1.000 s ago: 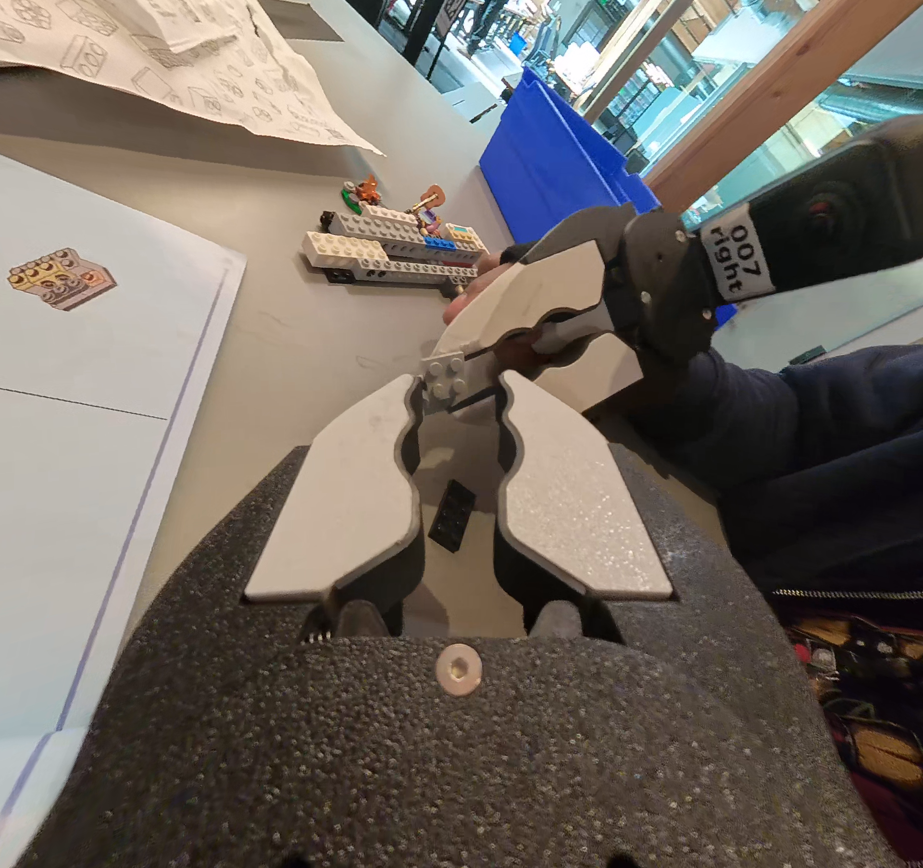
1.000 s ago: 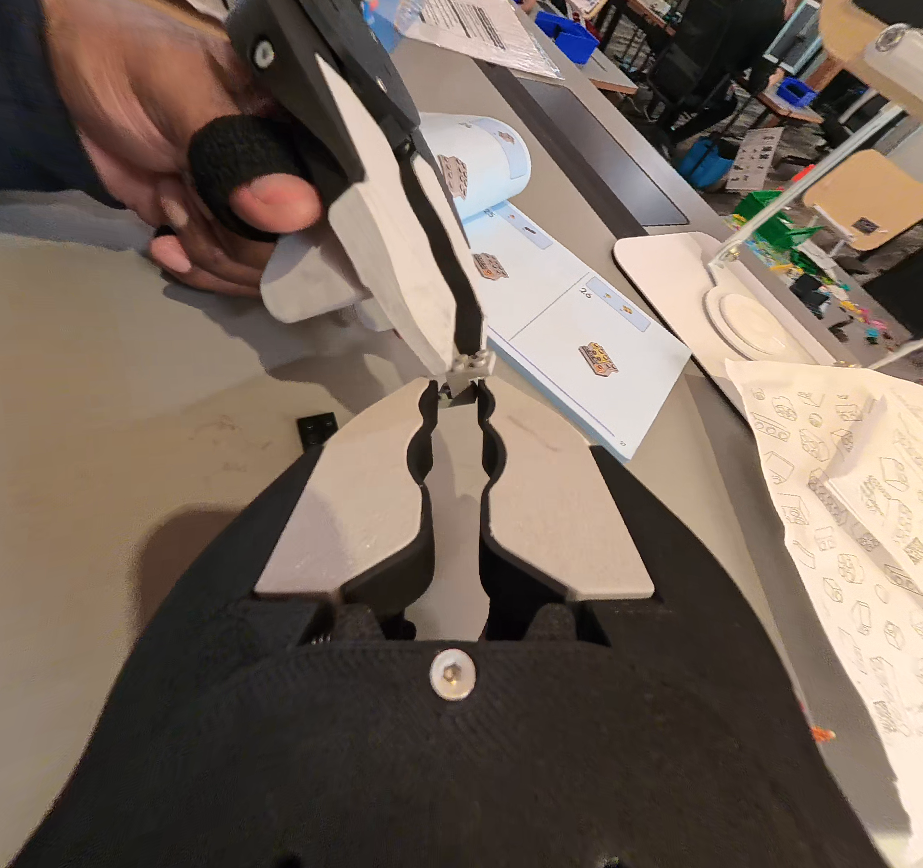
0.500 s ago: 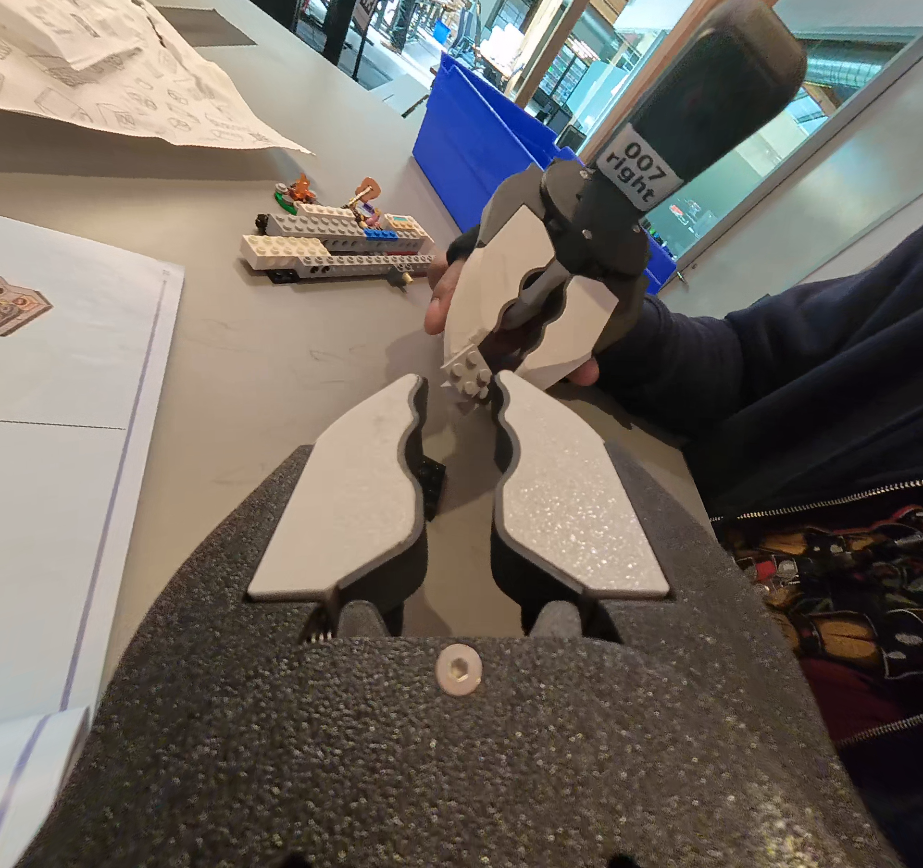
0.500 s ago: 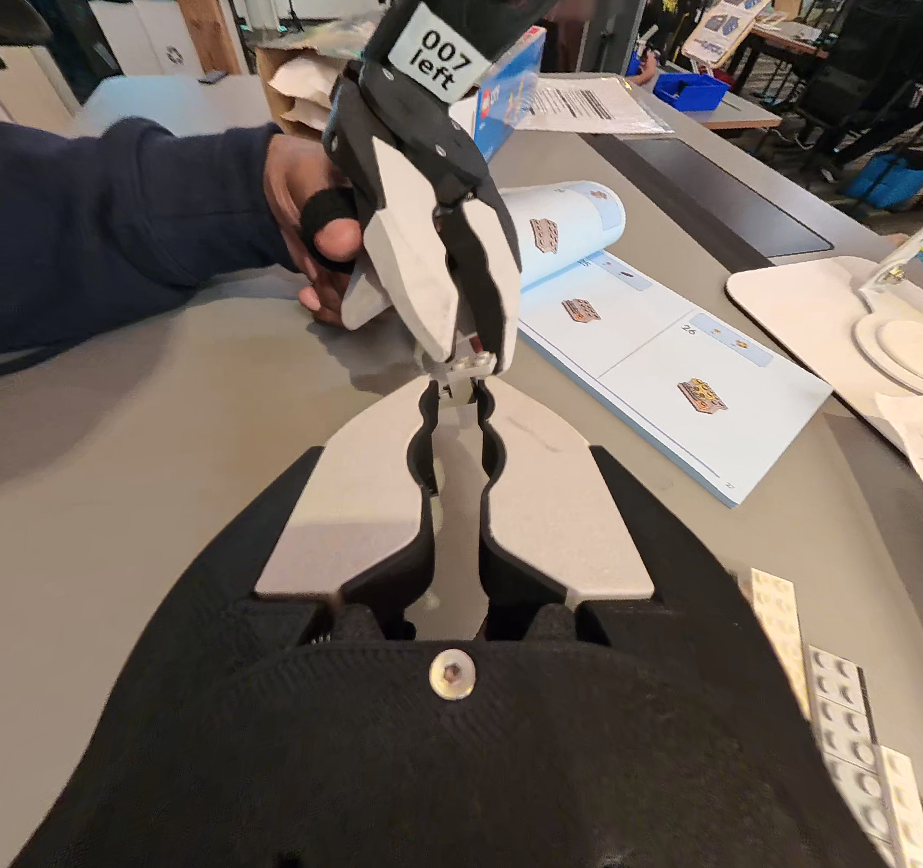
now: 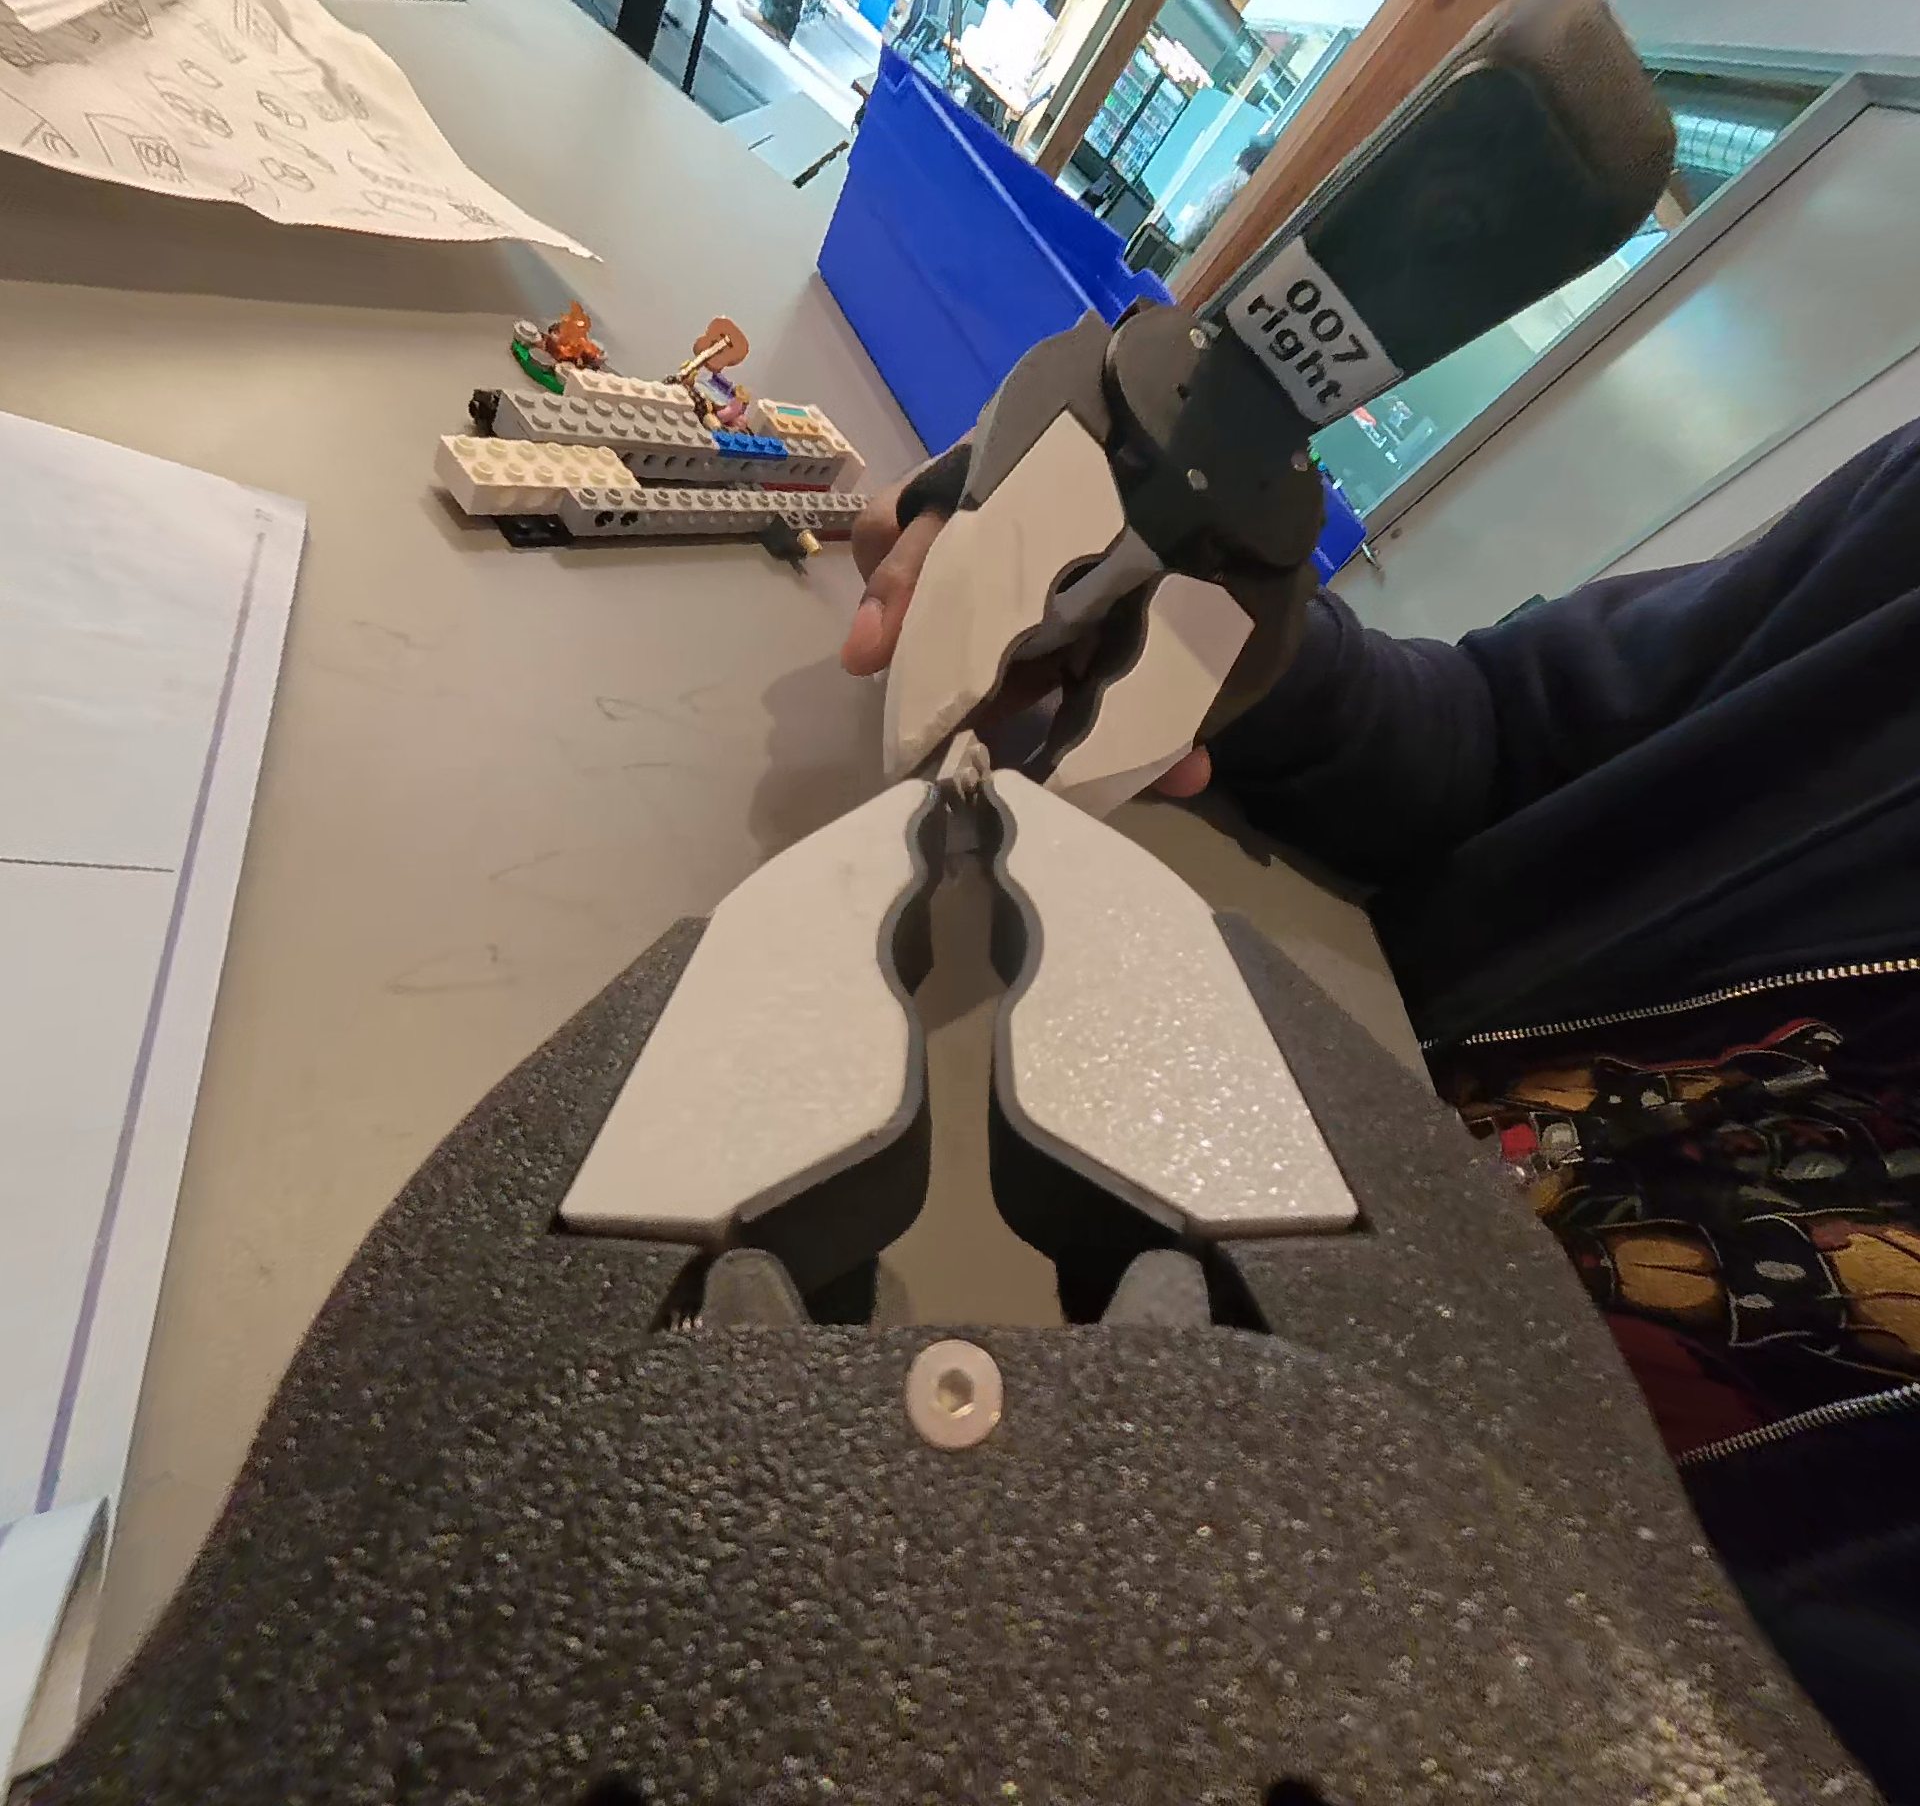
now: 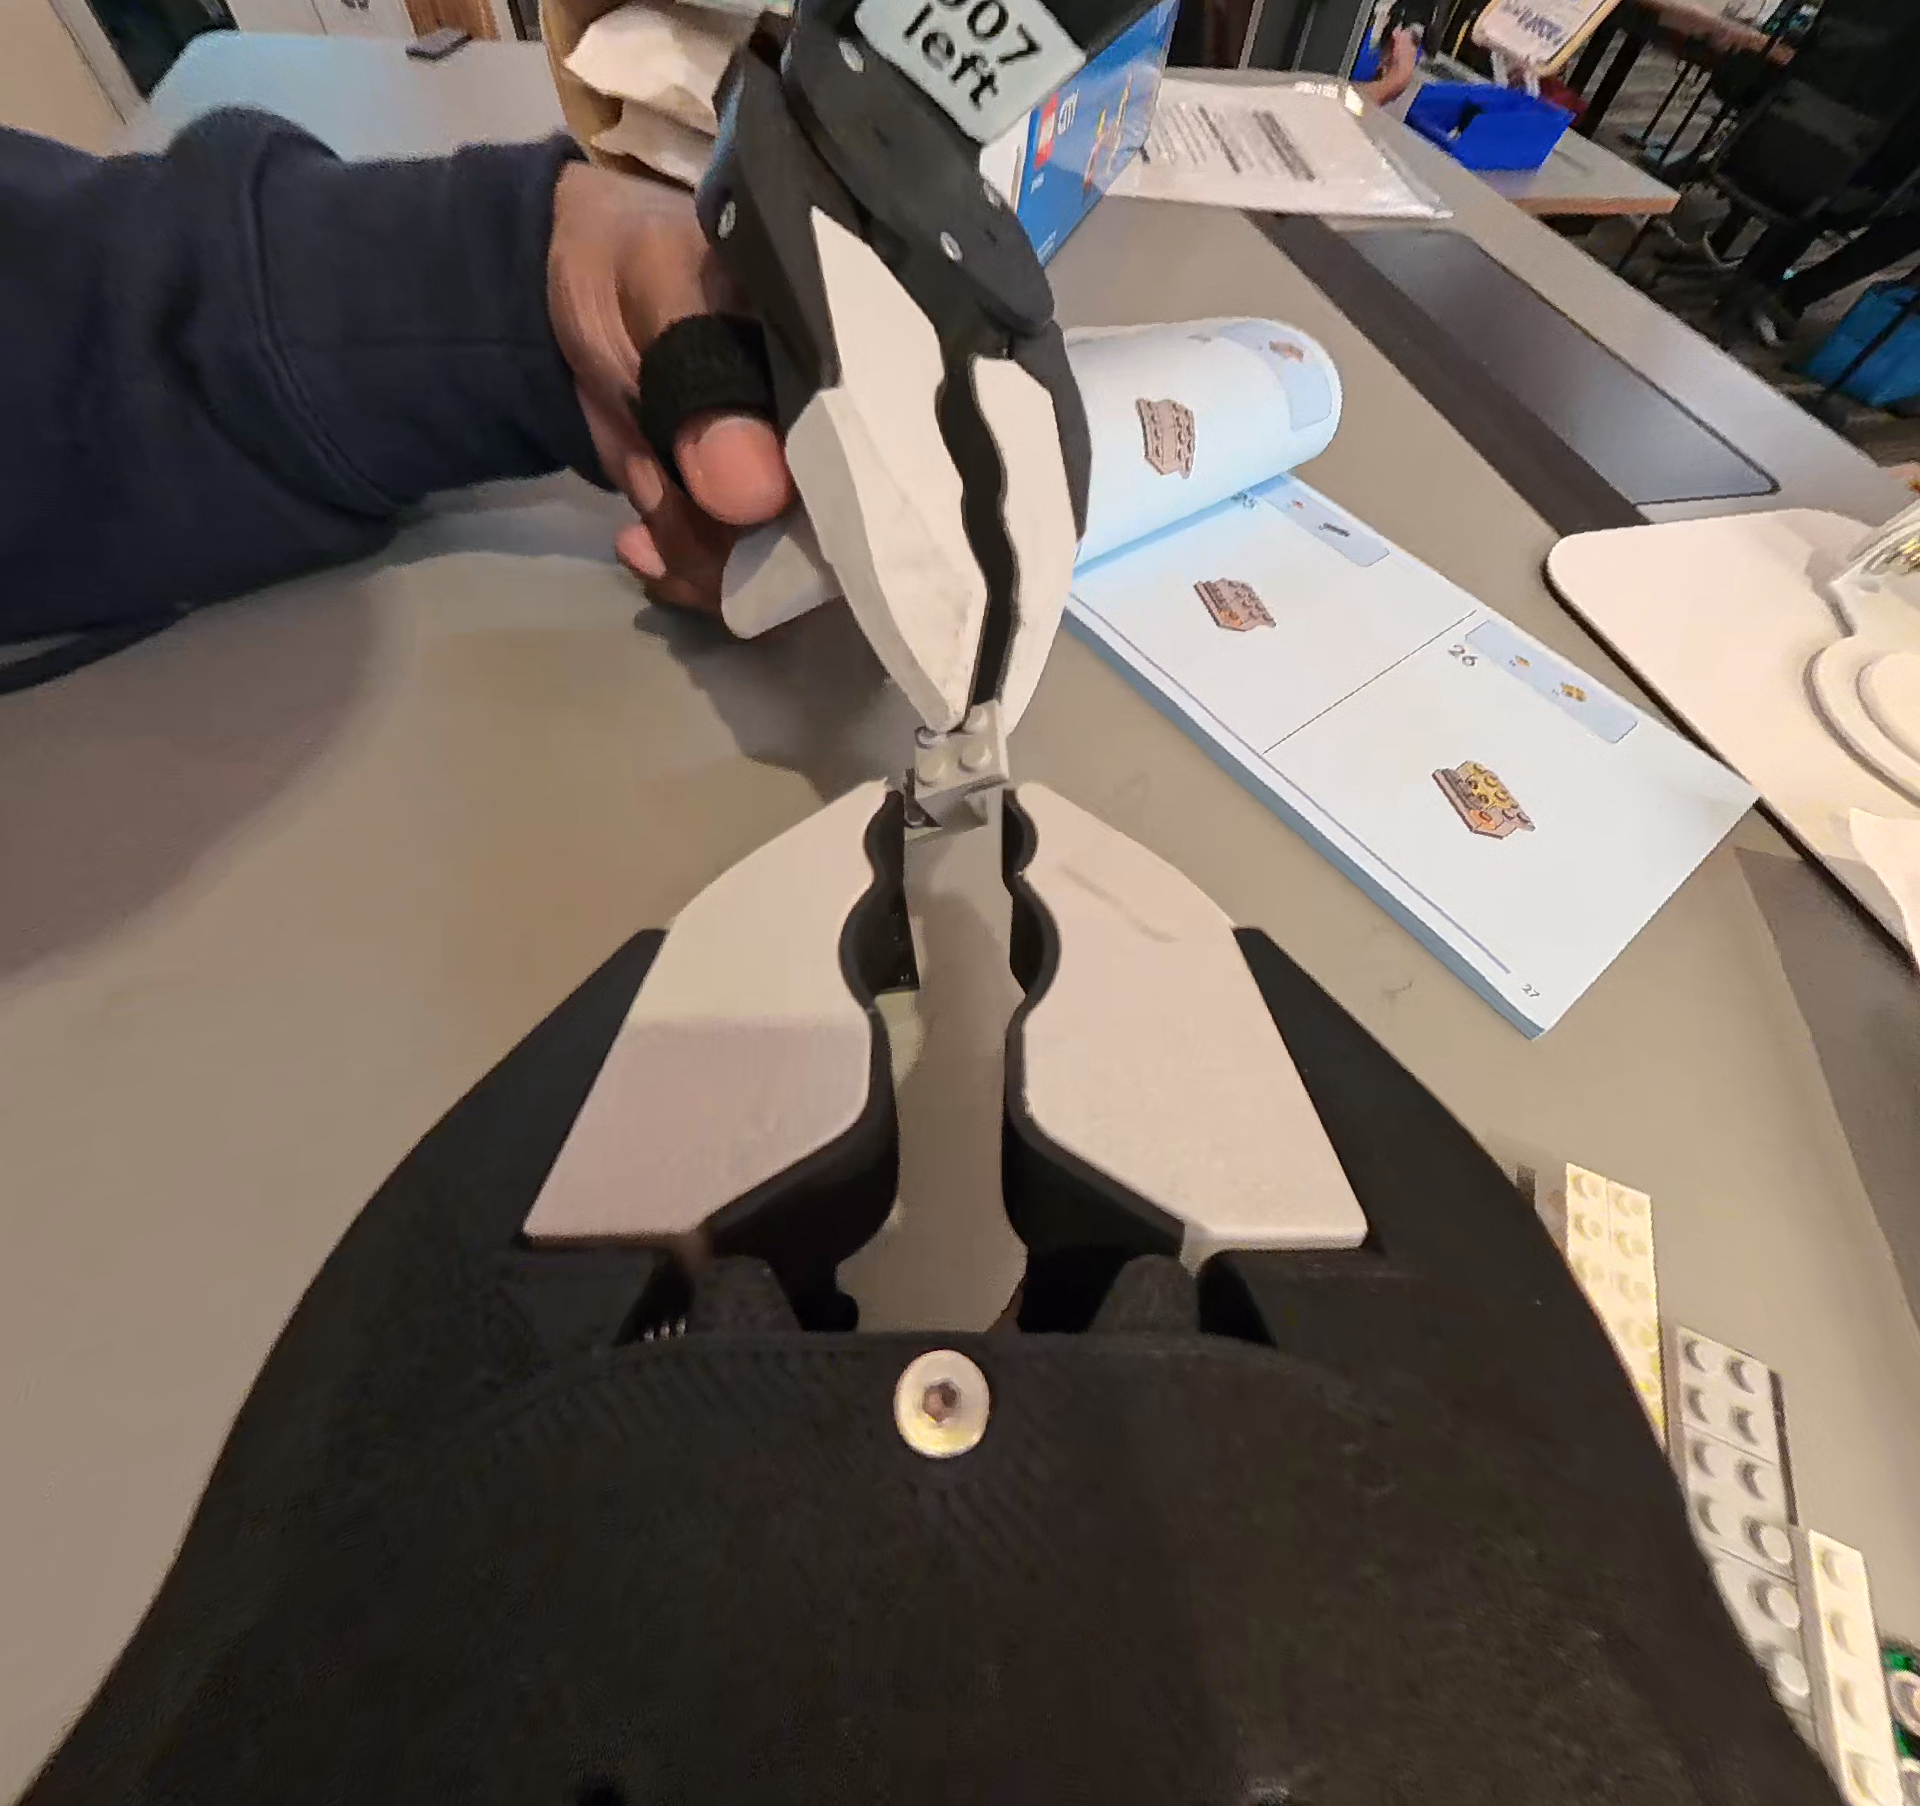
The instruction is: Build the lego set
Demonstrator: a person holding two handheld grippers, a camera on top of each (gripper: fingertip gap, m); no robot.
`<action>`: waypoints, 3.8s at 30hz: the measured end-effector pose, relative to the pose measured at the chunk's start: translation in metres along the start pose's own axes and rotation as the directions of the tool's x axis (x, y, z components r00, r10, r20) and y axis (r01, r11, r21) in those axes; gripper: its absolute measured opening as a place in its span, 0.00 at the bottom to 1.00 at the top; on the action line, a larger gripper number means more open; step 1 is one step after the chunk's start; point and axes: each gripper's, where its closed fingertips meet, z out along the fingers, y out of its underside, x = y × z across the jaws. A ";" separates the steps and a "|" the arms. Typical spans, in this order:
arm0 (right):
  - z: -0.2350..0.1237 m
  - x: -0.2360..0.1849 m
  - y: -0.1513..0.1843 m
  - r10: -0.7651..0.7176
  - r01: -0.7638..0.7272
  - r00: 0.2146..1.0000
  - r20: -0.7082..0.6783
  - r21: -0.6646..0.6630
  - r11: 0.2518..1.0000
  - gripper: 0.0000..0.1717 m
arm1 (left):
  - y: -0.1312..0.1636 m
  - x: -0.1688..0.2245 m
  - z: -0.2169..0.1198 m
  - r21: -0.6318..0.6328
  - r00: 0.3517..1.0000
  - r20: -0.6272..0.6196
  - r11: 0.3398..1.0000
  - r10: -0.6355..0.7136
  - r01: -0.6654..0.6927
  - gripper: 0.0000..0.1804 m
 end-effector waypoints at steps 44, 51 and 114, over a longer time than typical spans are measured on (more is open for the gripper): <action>0.023 -0.003 0.050 0.073 -0.083 0.996 -0.042 -0.361 0.929 0.09 | 0.026 -0.031 0.000 -0.113 0.962 0.170 0.965 -0.214 0.235 0.03; 0.018 -0.003 0.053 0.042 -0.051 0.999 -0.032 -0.367 0.929 0.16 | 0.020 -0.023 0.008 -0.088 0.965 0.116 0.965 -0.236 0.246 0.02; 0.020 -0.001 0.055 0.095 -0.089 0.995 -0.018 -0.553 0.829 0.21 | 0.024 -0.030 -0.003 -0.096 0.963 0.153 0.967 -0.221 0.237 0.00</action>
